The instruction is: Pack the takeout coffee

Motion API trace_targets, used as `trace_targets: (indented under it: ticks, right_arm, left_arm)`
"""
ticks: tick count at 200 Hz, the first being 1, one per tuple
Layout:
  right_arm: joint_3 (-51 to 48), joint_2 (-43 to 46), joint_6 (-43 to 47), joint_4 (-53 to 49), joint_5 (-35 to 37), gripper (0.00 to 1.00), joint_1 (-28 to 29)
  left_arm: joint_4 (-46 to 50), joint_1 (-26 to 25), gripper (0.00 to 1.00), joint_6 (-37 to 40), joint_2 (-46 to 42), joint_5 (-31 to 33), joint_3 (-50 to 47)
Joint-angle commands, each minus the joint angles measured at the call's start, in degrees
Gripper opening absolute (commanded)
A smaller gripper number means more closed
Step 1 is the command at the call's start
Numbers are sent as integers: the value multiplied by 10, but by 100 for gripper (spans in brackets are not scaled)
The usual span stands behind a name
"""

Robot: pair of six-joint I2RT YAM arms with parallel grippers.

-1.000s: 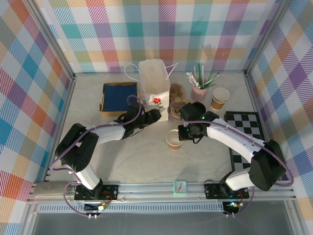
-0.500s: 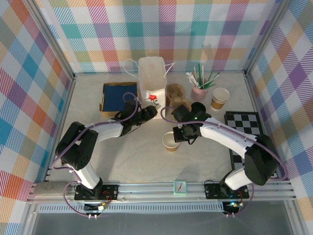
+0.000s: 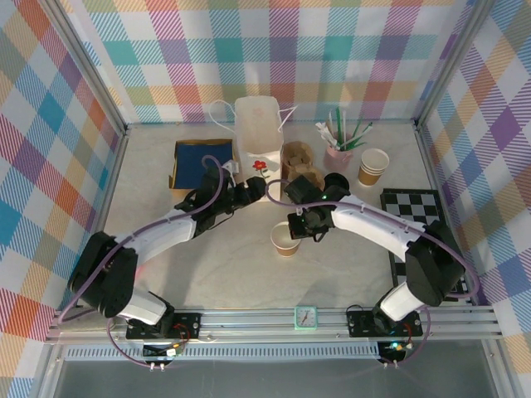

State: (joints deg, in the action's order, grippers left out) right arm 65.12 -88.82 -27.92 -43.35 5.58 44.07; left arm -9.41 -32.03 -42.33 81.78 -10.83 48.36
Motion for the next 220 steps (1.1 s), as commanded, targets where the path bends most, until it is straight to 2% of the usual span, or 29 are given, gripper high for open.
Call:
trace_targets:
  ticks: [1,90,144,169,181,220]
  right_arm:
    - [21,-13,-8,-9,-1,0,7]
    - [50,-41,-13,-22,1,0,15]
    - [54,-53,-20,-7,-12,0,16]
    - [57,-50,-22,-13,-7,13,16]
    - [60,-45,-20,-19,-1,24,16]
    - [74,-25,-7,-41,12,44,16]
  left_arm:
    - [83,-13,81,37,-60,40,-15]
    - [214,-13,83,23,-267,120,-107]
    - [245,-13,83,33,-299,139,-106]
    - [242,-13,83,33,-299,137,-105]
    - [241,-13,83,34,-299,137,-105]
    - [245,-13,83,39,-303,140,-103]
